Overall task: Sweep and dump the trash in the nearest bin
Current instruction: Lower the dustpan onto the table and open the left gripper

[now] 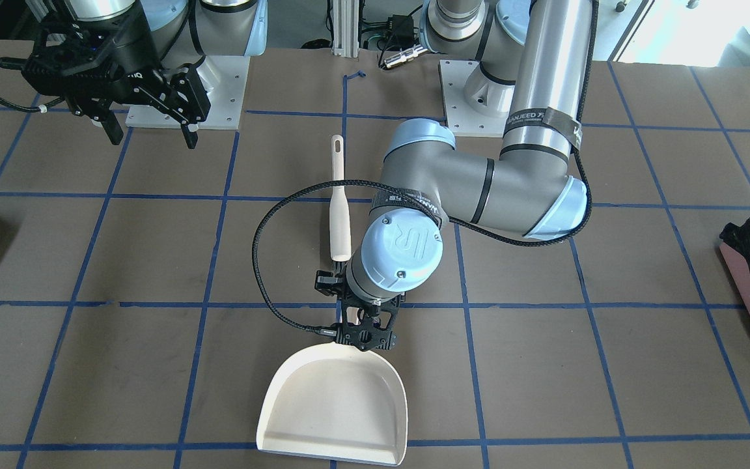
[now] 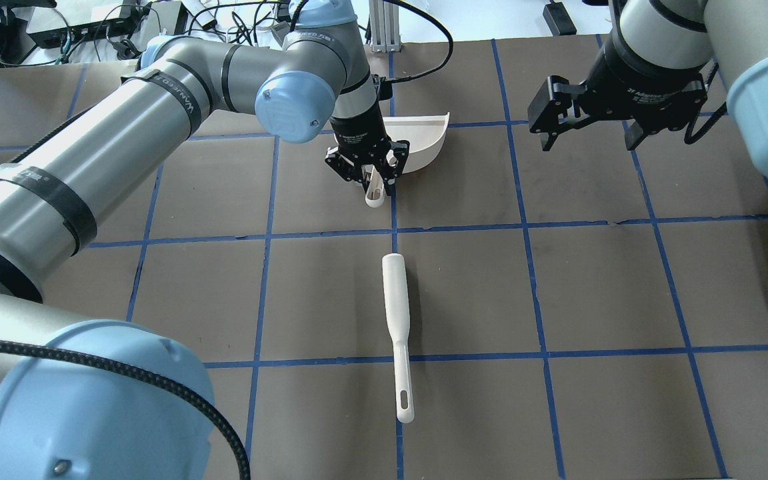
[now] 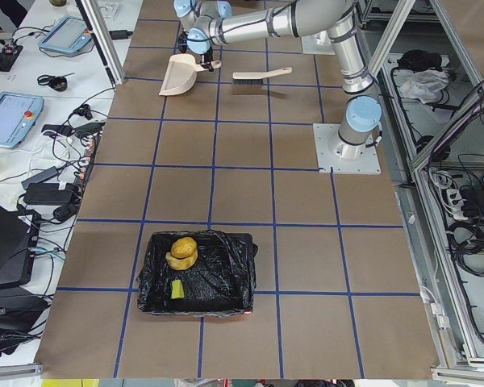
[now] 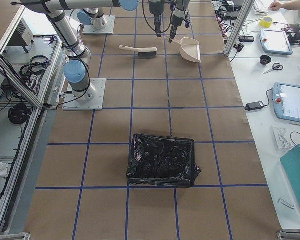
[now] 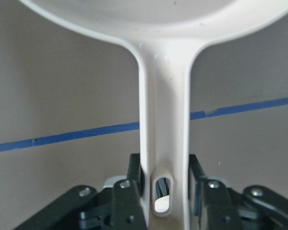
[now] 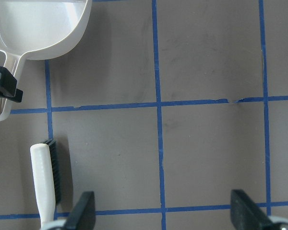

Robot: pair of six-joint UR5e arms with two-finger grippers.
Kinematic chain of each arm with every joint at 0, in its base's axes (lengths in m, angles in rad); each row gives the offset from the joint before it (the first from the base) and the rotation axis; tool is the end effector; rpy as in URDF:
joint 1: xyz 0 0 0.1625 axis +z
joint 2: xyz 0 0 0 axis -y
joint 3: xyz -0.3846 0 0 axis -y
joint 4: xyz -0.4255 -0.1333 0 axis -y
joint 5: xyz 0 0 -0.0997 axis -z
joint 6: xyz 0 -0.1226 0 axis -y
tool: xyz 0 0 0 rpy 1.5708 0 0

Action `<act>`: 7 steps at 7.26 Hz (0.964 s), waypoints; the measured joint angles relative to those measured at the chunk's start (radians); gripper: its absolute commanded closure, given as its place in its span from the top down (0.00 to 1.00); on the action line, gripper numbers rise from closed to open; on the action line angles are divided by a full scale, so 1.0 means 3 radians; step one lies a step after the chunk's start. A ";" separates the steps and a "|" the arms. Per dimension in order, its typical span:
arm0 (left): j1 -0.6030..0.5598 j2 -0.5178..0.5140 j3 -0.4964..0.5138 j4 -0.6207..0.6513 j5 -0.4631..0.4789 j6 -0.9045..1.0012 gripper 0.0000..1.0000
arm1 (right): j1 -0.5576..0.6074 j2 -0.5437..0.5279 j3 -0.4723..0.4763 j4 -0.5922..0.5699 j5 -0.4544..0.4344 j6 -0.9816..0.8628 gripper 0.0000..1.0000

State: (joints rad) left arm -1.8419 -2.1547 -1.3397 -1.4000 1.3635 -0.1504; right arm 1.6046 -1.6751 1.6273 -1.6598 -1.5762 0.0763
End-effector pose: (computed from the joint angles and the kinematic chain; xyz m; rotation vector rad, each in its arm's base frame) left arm -0.3369 -0.6201 0.2003 -0.1505 -2.9557 -0.3285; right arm 0.1495 -0.4957 0.4575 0.0671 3.1314 -0.2147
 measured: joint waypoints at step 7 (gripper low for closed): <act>-0.0022 -0.0016 -0.0003 0.0140 -0.0027 -0.0290 1.00 | 0.0000 -0.0005 0.0001 0.0000 -0.0012 -0.0068 1.00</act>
State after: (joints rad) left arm -1.8484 -2.1596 -1.3406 -1.3579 1.3555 -0.2375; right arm 1.6045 -1.6766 1.6276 -1.6598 -1.5799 0.0559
